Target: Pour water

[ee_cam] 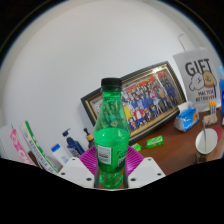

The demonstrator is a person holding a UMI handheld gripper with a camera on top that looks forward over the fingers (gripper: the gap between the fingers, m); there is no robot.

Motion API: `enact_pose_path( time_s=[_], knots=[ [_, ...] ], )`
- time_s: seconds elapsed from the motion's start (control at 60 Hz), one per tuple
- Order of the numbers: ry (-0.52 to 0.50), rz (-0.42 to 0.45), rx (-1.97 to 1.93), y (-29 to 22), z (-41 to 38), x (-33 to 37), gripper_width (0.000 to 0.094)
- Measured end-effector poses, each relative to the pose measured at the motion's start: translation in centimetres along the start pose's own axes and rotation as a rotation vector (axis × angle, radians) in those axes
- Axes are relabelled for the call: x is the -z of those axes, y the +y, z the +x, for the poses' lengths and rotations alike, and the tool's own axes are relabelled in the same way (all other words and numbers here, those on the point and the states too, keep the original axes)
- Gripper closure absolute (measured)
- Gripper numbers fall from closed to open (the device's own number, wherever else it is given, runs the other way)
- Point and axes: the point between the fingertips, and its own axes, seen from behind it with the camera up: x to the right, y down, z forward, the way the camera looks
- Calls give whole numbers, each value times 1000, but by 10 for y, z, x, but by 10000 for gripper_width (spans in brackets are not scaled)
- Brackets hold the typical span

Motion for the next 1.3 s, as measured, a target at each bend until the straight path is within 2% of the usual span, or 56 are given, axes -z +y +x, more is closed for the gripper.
enact_pose_path(
  time_s=[0.25, 0.5, 0.65, 0.883, 1.067, 1.183, 1.3],
  knots=[
    [-199, 69, -881, -76, 16, 29, 612],
    [-324, 136, -1540, -80, 81, 44, 612],
    [-324, 135, -1684, -67, 98, 47, 612],
    [-311, 50, -1644, -63, 88, 49, 612],
    [-234, -47, -1290, -76, 76, 56, 611],
    [-188, -46, -970, -109, 85, 65, 611],
    [-110, -4, -600, -156, 117, 81, 611]
  ],
)
